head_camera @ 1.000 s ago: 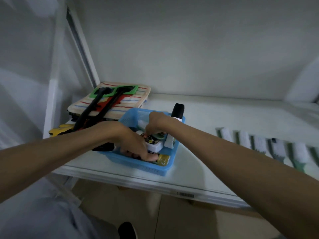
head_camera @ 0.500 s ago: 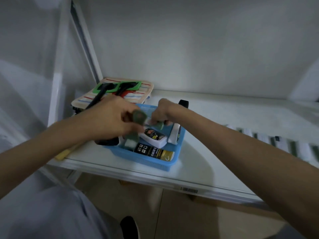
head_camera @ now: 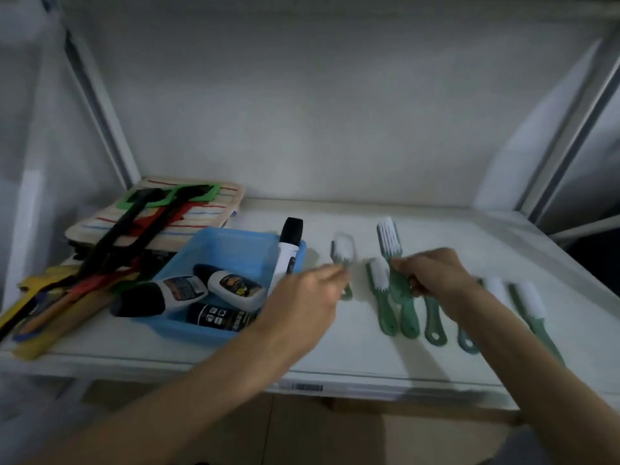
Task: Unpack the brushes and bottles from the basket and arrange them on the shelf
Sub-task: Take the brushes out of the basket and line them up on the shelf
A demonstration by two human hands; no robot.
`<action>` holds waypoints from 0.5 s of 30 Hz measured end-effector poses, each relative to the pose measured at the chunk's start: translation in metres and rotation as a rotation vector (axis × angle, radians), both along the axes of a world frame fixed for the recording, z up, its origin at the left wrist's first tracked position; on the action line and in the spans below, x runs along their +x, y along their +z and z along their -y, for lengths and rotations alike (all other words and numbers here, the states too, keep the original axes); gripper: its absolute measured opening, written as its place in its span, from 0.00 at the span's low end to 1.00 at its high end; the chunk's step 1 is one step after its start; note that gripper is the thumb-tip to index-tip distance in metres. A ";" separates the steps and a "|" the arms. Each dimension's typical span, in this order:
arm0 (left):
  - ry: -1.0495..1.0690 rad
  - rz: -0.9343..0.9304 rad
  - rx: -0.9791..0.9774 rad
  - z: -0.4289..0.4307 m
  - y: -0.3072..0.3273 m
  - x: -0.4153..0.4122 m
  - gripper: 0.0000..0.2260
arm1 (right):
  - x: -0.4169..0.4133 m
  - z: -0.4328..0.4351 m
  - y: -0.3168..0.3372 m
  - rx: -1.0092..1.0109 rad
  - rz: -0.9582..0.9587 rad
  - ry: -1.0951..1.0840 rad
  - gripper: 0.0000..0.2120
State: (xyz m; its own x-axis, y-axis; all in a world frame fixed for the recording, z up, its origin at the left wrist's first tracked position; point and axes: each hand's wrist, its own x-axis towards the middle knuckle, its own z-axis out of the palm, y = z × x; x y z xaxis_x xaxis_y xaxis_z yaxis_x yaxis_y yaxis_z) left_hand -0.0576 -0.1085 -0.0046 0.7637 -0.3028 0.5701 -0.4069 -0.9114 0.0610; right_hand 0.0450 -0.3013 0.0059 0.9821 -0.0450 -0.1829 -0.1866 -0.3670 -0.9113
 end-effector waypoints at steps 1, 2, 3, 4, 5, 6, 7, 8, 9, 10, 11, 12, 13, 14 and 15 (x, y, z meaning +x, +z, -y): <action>0.045 -0.080 0.073 0.013 -0.011 0.003 0.16 | 0.003 0.003 -0.008 -0.027 -0.035 0.005 0.11; 0.097 -0.166 0.150 0.024 -0.019 0.005 0.17 | 0.008 0.005 -0.014 -0.040 -0.051 0.014 0.12; 0.139 -0.238 0.211 0.032 -0.027 0.007 0.19 | 0.012 0.005 -0.020 -0.044 -0.048 0.025 0.13; 0.172 -0.293 0.240 0.038 -0.032 0.010 0.20 | 0.016 0.004 -0.025 -0.050 -0.039 0.037 0.14; 0.216 -0.314 0.235 0.040 -0.039 0.016 0.21 | 0.020 0.002 -0.029 -0.060 -0.032 0.053 0.14; 0.254 -0.338 0.221 0.041 -0.036 0.021 0.22 | 0.022 -0.002 -0.033 -0.076 -0.033 0.071 0.14; 0.284 -0.340 0.209 0.039 -0.039 0.027 0.22 | 0.023 -0.007 -0.037 -0.090 -0.035 0.089 0.14; 0.327 -0.394 0.209 0.039 -0.039 0.031 0.21 | 0.024 -0.012 -0.041 -0.098 -0.033 0.109 0.14; 0.379 -0.487 0.225 0.040 -0.036 0.035 0.19 | 0.023 -0.017 -0.045 -0.104 -0.027 0.129 0.15; 0.424 -0.563 0.241 0.041 -0.036 0.038 0.15 | 0.023 -0.023 -0.048 -0.120 -0.019 0.145 0.15; 0.466 -0.582 0.258 0.043 -0.038 0.040 0.12 | 0.022 -0.028 -0.051 -0.146 -0.013 0.155 0.16; 0.497 -0.631 0.257 0.046 -0.044 0.043 0.13 | 0.021 -0.032 -0.053 -0.178 -0.012 0.163 0.15; 0.528 -0.676 0.270 0.048 -0.050 0.046 0.18 | 0.019 -0.037 -0.055 -0.213 -0.016 0.173 0.15; 0.558 -0.728 0.305 0.049 -0.053 0.047 0.23 | 0.018 -0.041 -0.057 -0.244 -0.018 0.181 0.14; 0.543 -0.767 0.307 0.050 -0.054 0.048 0.25 | 0.016 -0.044 -0.059 -0.266 -0.019 0.183 0.12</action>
